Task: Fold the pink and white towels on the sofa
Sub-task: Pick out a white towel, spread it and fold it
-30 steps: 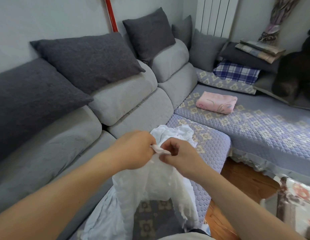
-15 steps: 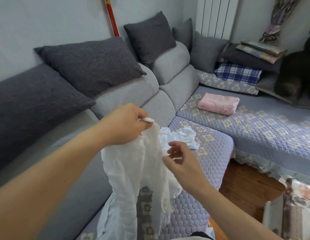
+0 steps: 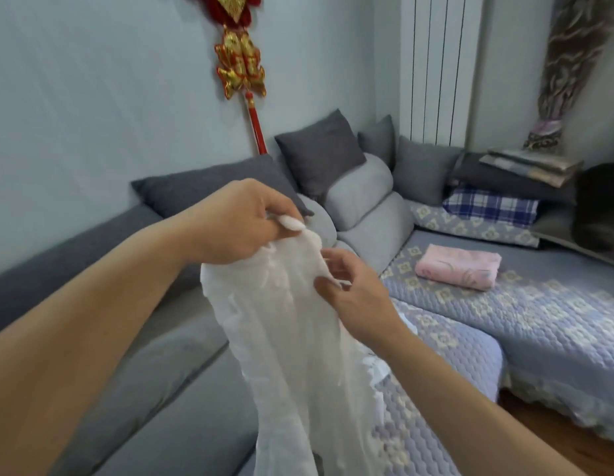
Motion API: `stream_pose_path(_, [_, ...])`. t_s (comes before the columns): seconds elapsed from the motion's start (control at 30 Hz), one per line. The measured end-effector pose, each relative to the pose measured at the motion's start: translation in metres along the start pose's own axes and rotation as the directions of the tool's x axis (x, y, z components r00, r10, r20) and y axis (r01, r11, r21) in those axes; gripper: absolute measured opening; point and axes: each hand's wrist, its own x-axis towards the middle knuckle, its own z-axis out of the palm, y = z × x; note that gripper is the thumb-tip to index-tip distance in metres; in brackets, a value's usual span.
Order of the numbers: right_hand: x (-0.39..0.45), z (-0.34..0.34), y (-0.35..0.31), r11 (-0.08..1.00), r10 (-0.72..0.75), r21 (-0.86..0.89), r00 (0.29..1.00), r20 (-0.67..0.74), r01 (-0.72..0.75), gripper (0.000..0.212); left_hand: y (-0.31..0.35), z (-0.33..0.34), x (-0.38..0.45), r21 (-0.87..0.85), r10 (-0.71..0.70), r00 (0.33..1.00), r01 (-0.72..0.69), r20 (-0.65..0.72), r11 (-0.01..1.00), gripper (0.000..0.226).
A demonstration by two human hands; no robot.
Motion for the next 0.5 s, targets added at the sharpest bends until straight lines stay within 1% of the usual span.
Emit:
stream_pose_path(0.03, [0.004, -0.006, -0.004, 1.0, -0.023, -0.005, 1.0, 0.014, 0.023, 0.024, -0.003, -0.006, -0.004, -0.006, 0.004, 1.0, -0.004, -0.011, 1.0, 0.022])
stream_pose_path(0.07, [0.003, -0.009, -0.005, 0.998, -0.055, -0.031, 0.999, -0.003, 0.054, 0.016, -0.006, -0.009, -0.008, -0.024, -0.001, 0.999, 0.0, -0.032, 1.0, 0.024])
stream_pose_path(0.1, [0.0, -0.01, -0.004, 0.991, -0.104, -0.092, 0.993, -0.059, 0.098, 0.011, -0.01, -0.01, -0.012, -0.055, -0.013, 0.998, 0.01, -0.061, 0.998, 0.024])
stream_pose_path(0.13, [-0.006, -0.009, -0.001, 0.97, -0.181, -0.189, 0.974, -0.137, 0.153, 0.008, -0.013, -0.01, -0.015, -0.092, -0.033, 0.995, 0.024, -0.09, 0.995, 0.023])
stream_pose_path(0.17, [-0.014, -0.006, 0.004, 0.926, -0.278, -0.315, 0.94, -0.198, 0.208, 0.008, -0.015, -0.007, -0.018, -0.12, -0.056, 0.992, 0.042, -0.115, 0.992, 0.022])
stream_pose_path(0.2, [-0.022, -0.001, 0.009, 0.864, -0.378, -0.433, 0.899, -0.222, 0.257, 0.01, -0.017, -0.004, -0.021, -0.134, -0.077, 0.988, 0.06, -0.131, 0.989, 0.02])
stream_pose_path(0.23, [-0.032, 0.005, 0.015, 0.803, -0.462, -0.515, 0.86, -0.217, 0.301, 0.011, -0.019, 0.001, -0.024, -0.137, -0.097, 0.986, 0.079, -0.135, 0.988, 0.019])
stream_pose_path(0.27, [-0.042, 0.012, 0.02, 0.761, -0.523, -0.548, 0.829, -0.2, 0.348, 0.011, -0.02, 0.006, -0.025, -0.138, -0.118, 0.984, 0.099, -0.131, 0.985, 0.018])
stream_pose_path(0.33, [-0.061, 0.027, 0.026, 0.737, -0.59, -0.513, 0.789, -0.171, 0.44, 0.01, -0.023, 0.016, -0.028, -0.156, -0.159, 0.98, 0.14, -0.117, 0.978, 0.015])
stream_pose_path(0.4, [-0.08, 0.044, 0.026, 0.757, -0.598, -0.425, 0.787, -0.148, 0.495, 0.01, -0.023, 0.026, -0.029, -0.177, -0.187, 0.976, 0.166, -0.112, 0.97, 0.014])
stream_pose_path(0.43, [-0.087, 0.05, 0.026, 0.779, -0.577, -0.393, 0.805, -0.14, 0.489, 0.009, -0.023, 0.029, -0.03, -0.174, -0.189, 0.976, 0.169, -0.111, 0.97, 0.014])
stream_pose_path(0.5, [-0.096, 0.059, 0.028, 0.85, -0.455, -0.347, 0.884, -0.108, 0.396, 0.01, -0.022, 0.036, -0.031, -0.172, -0.19, 0.976, 0.17, -0.109, 0.97, 0.014])
